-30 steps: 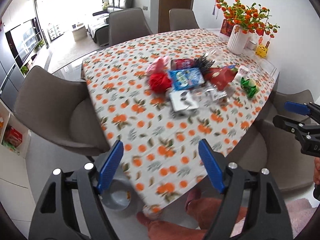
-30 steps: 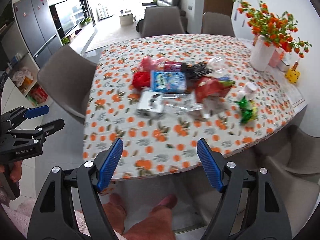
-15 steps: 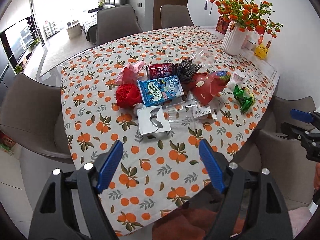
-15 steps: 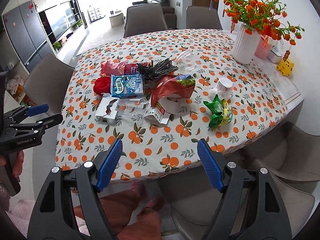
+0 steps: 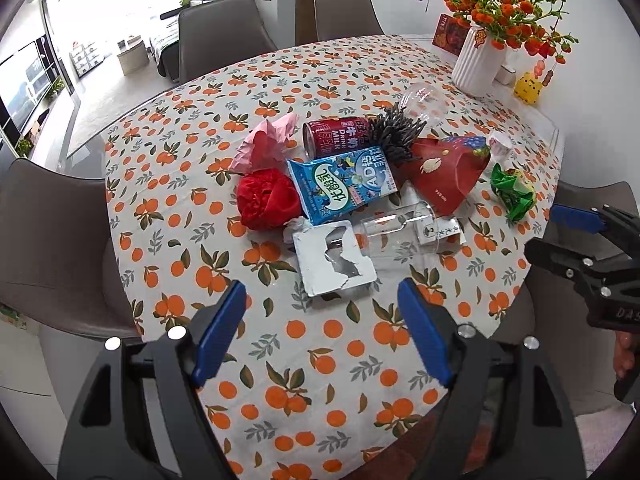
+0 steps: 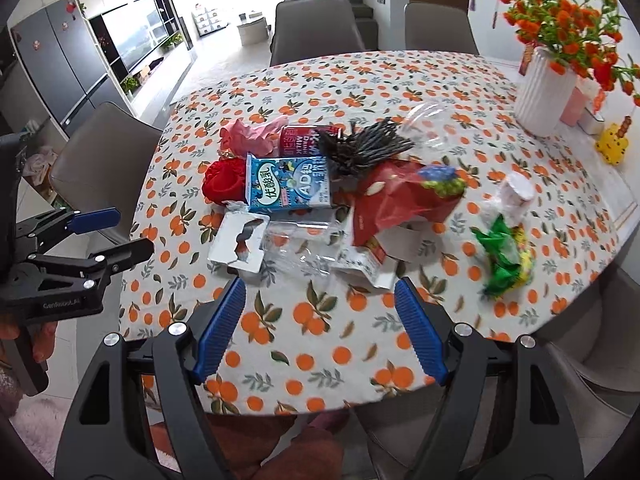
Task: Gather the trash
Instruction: 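Grasp the white foam tray with the left gripper while the right gripper grasps the clear cup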
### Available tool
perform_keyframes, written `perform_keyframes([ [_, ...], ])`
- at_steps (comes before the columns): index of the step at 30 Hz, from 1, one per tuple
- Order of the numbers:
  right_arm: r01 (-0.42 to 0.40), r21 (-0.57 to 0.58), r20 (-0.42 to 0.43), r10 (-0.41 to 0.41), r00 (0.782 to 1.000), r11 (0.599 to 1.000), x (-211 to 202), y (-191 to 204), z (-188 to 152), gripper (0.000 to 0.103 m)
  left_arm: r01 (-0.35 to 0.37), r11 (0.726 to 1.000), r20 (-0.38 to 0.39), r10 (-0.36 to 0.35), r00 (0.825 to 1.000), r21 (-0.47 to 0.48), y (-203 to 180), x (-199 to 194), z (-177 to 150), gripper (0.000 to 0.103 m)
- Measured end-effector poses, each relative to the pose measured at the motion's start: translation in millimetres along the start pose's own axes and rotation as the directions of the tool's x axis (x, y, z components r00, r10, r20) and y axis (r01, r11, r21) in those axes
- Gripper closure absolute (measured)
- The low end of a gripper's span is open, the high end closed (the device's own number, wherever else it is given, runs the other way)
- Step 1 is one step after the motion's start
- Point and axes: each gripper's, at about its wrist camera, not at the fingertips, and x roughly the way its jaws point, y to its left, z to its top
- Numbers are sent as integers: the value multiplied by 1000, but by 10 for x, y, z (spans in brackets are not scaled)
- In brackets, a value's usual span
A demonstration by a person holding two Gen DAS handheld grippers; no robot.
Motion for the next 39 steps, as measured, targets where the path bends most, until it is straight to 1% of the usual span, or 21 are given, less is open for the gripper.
perform_keyframes([
  [5,-2,-12,-13,2,1000,1000,410,65,56,29,1,999,-4,-1,1000,46,121,193,-5,25],
  [11,-15,-12,-48,15,999,1000,875,5,94,30,25,998,-19,-24,1000,51,188,464,-4,25],
  [14,-29,-19,-73,28,997,999,1069,-34,105,31,19,998,-38,-17,999,57,172,631,-7,25],
  [15,-35,-17,-82,34,996,999,1131,-51,103,32,14,998,-42,-11,999,60,164,677,-11,25],
  [17,-52,-17,-104,50,993,999,1248,-80,97,36,7,998,-57,-4,998,55,164,769,-16,25],
  [19,-71,-22,-123,68,990,997,1336,-98,88,45,8,999,-71,-5,997,40,177,842,-23,25],
  [20,-81,-25,-131,77,988,996,1363,-99,89,47,8,999,-79,-5,997,33,179,882,-28,25],
  [22,-111,-31,-141,105,984,993,1390,-90,88,57,7,1000,-93,-5,996,21,180,945,-40,25],
  [23,-127,-36,-146,120,982,991,1395,-76,91,60,8,1000,-100,-7,995,17,179,976,-44,25],
  [25,-158,-56,-157,148,977,986,1398,-28,94,75,10,1000,-110,-9,994,11,163,1026,-52,25],
  [29,-194,-78,-162,180,970,978,1373,36,115,82,18,1000,-122,-18,992,1,132,1105,-47,25],
  [32,-223,-93,-169,206,964,970,1345,79,130,94,16,1000,-128,-16,992,-1,118,1173,-24,25],
  [33,-231,-100,-171,212,962,968,1335,94,136,100,16,1000,-130,-16,991,-1,115,1193,-16,25],
  [37,-234,-117,-168,213,962,965,1304,142,162,100,15,1000,-147,-14,989,4,100,1313,5,25],
  [39,-236,-119,-168,214,962,965,1286,132,166,100,26,1000,-151,-26,988,-1,100,1362,10,29],
])
